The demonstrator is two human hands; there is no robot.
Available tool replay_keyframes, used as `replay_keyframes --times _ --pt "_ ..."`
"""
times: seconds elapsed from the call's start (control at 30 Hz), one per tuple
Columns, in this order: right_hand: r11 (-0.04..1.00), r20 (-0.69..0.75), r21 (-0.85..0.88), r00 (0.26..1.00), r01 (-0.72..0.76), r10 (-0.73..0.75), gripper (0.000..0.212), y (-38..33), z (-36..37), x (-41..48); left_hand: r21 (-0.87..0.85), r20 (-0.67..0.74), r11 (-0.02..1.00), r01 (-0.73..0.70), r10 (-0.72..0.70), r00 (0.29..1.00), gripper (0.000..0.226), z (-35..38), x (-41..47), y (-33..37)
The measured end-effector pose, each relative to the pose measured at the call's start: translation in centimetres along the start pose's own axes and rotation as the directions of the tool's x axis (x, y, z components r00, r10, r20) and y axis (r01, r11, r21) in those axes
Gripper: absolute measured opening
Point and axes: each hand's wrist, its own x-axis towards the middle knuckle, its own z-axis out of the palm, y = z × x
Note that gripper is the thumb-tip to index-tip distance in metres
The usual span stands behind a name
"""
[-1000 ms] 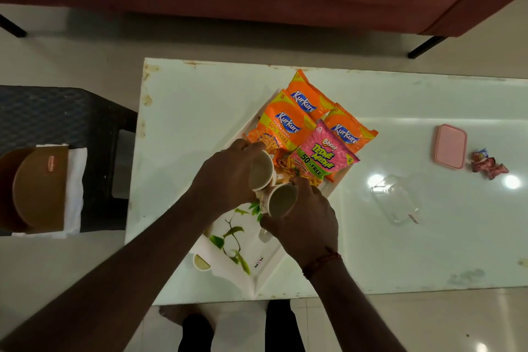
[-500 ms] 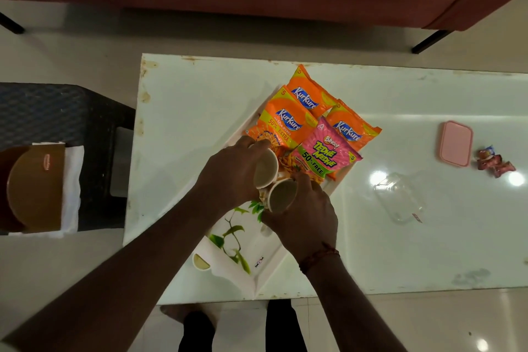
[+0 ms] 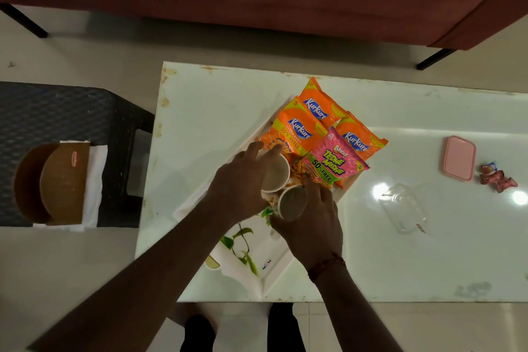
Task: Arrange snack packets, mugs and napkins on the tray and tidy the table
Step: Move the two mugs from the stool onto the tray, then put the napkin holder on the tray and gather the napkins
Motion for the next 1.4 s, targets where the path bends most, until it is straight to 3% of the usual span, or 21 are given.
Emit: replay_keyframes --times 0.13,0.23,0.4,0.57,0.77,0.9,1.03,1.17,1.4 --pt "0.995 -0.092 -0.039 0.991 0.092 -0.095 0.106 -1.3 -0.8 -1.0 -0.02 -0.109 1.0 0.006 -0.008 0.994 0.101 -1.7 -3.4 -0.3" --pt "0.983 -0.174 -0.047 0.967 0.18 -0.185 0.104 -3.5 -0.6 -2.0 -0.111 -0.214 0.992 0.054 -0.077 0.974 0.087 -3.2 -6.9 -1.4" --pt "0.961 -0.164 0.001 0.948 0.278 -0.274 0.094 -8.3 1.1 -3.9 -0.262 -0.363 0.953 0.153 -0.244 0.899 0.07 -4.5 -12.9 -4.5" --pt "0.916 -0.085 0.032 0.914 0.4 -0.397 0.089 -13.9 4.2 -5.7 -0.335 -0.488 0.901 0.274 -0.415 0.768 0.06 -5.6 -18.0 -8.3" --pt "0.846 0.048 0.052 0.845 0.531 -0.533 0.081 -20.3 8.7 -7.4 -0.365 -0.678 0.854 0.371 -0.517 0.523 0.056 -6.4 -21.9 -12.7" --pt "0.813 0.094 0.059 0.807 0.579 -0.582 0.07 -23.9 11.9 -7.4 -0.505 -0.555 0.715 0.484 -0.698 0.452 0.071 -6.0 -22.6 -15.7" --pt "0.758 0.166 0.018 0.745 0.653 -0.646 0.058 -26.5 14.9 -6.6 -0.605 -0.397 0.585 0.539 -0.809 0.433 0.09 -5.1 -21.7 -18.2" --pt "0.706 0.273 -0.035 0.686 0.707 -0.674 0.063 -28.1 16.8 -5.7 -0.707 -0.272 0.482 0.518 -0.861 0.43 0.098 -4.2 -20.3 -19.8" --pt "0.641 0.317 -0.068 0.626 0.764 -0.713 0.058 -29.6 17.9 -3.9 -0.694 -0.298 0.5 0.519 -0.855 0.425 0.065 -3.4 -18.8 -21.3"
